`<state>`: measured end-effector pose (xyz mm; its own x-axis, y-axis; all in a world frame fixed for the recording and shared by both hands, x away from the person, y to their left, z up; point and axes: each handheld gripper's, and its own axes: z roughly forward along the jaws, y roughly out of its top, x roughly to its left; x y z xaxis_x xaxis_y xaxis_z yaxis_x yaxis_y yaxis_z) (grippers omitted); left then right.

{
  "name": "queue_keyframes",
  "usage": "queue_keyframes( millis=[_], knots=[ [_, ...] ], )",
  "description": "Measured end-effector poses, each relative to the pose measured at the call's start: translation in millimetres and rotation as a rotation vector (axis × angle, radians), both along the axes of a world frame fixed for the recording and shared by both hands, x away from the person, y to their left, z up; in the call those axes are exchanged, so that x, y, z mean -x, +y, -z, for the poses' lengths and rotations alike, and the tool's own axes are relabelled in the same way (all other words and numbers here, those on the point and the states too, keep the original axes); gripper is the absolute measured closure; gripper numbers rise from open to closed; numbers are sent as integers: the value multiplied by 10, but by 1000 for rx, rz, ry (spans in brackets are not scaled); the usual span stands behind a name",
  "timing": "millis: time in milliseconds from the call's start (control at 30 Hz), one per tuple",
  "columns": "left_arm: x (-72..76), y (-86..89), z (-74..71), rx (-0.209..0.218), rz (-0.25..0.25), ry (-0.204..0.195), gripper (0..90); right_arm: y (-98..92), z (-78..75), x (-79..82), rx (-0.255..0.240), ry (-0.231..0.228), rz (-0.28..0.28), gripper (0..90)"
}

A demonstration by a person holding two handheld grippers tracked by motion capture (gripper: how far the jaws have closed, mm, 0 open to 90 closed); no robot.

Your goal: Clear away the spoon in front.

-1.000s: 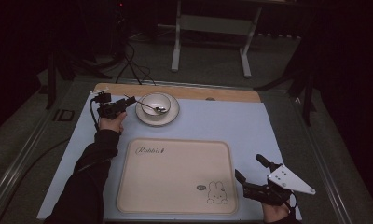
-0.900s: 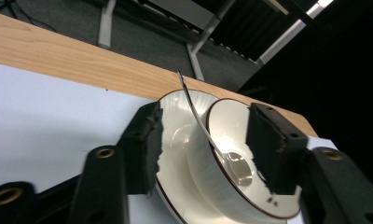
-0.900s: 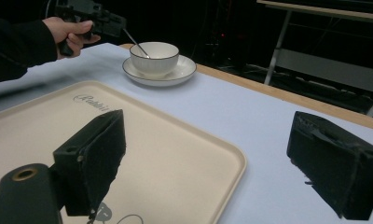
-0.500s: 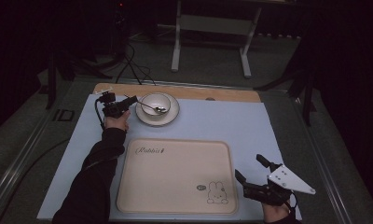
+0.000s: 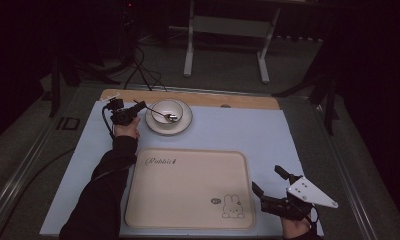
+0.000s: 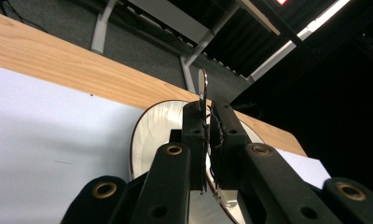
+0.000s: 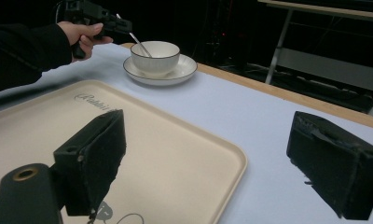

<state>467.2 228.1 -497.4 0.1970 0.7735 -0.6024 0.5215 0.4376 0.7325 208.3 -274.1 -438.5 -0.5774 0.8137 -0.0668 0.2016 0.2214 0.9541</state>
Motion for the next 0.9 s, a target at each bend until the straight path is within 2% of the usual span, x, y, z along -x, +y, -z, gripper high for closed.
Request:
queue_keyframes(
  millis=[167,533,700,867,900],
  knots=[
    [32,-13,-60,6,9,-31,885,0,1,-2,1,-1,-1,117],
    [48,-98,-158,-41,48,-66,894,5,0,1,2,0,-1,117],
    [53,-106,-253,-45,49,-78,895,1,0,0,0,0,-1,117],
    [90,-78,-432,-67,73,-97,895,3,-2,4,-2,-1,-3,117],
    [90,-78,-432,-67,73,-97,895,3,-2,4,-2,-1,-3,117]
  ],
)
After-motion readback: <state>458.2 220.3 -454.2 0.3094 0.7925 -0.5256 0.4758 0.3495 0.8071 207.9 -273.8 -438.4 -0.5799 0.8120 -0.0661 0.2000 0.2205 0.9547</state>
